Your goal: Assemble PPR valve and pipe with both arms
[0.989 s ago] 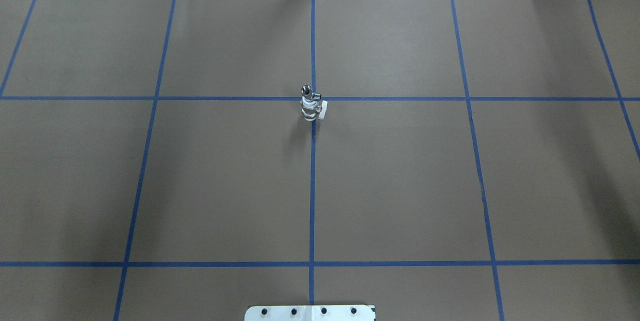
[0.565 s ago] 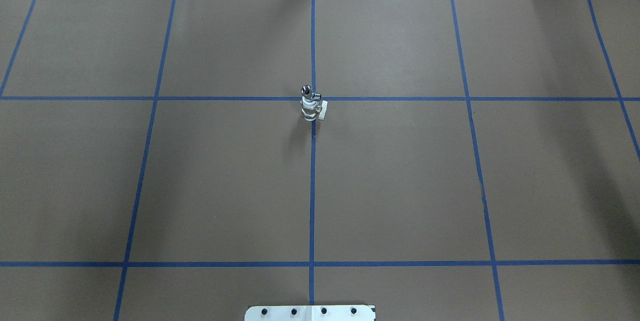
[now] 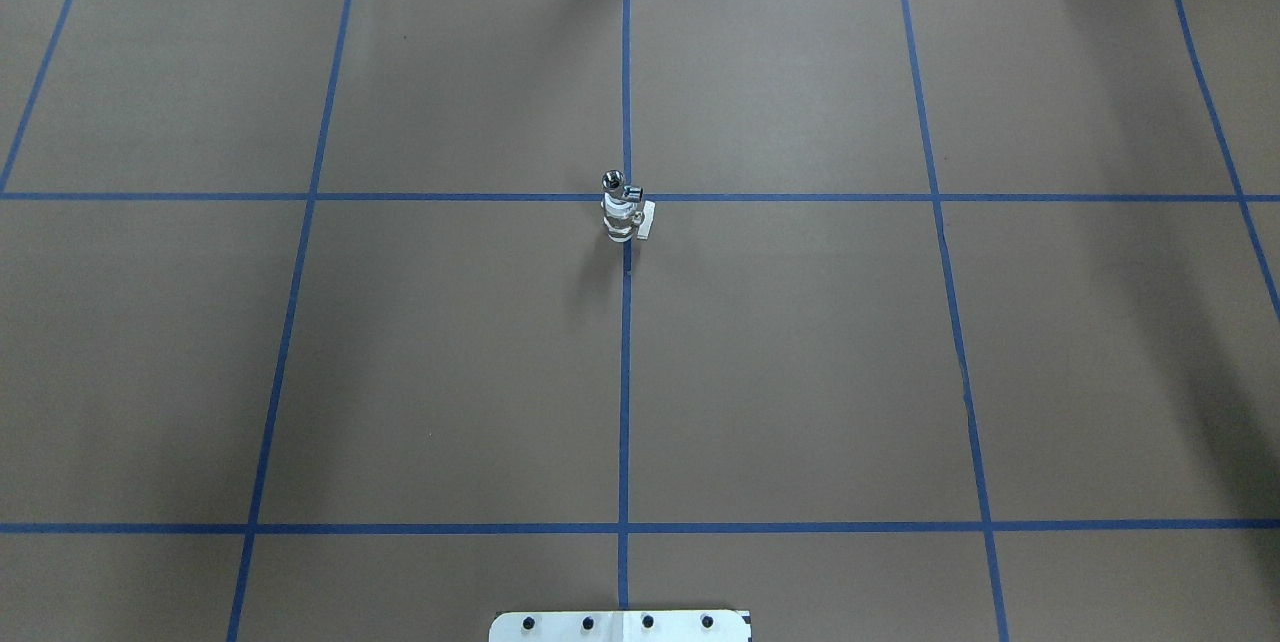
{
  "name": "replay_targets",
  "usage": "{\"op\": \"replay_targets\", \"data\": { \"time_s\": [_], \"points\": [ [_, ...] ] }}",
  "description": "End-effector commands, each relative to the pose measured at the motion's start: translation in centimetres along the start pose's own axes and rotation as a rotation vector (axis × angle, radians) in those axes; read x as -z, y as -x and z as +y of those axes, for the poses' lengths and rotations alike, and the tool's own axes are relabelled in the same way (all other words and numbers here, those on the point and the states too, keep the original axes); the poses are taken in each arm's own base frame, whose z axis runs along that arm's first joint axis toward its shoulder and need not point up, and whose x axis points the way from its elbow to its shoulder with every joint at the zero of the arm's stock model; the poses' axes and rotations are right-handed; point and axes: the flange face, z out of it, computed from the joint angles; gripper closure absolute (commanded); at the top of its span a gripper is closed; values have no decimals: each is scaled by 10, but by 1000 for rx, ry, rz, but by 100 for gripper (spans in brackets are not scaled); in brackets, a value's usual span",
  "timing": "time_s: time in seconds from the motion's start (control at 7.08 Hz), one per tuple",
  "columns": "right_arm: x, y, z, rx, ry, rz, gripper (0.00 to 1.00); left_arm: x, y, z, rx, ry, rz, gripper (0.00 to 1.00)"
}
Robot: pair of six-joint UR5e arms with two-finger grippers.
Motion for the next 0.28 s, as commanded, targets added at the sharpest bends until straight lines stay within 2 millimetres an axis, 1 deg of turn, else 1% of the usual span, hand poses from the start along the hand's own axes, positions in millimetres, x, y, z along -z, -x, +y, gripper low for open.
{"op": "replay_targets", "data": {
  "time_s": [0.0,0.14],
  "points": [
    [-3,-3,2,-5,7,1,0,0,-1,0,-6,0,2,0],
    [-1,0,-2,1,0,-1,0,0,-1,-1,-4,-1,-2,0]
  ]
}}
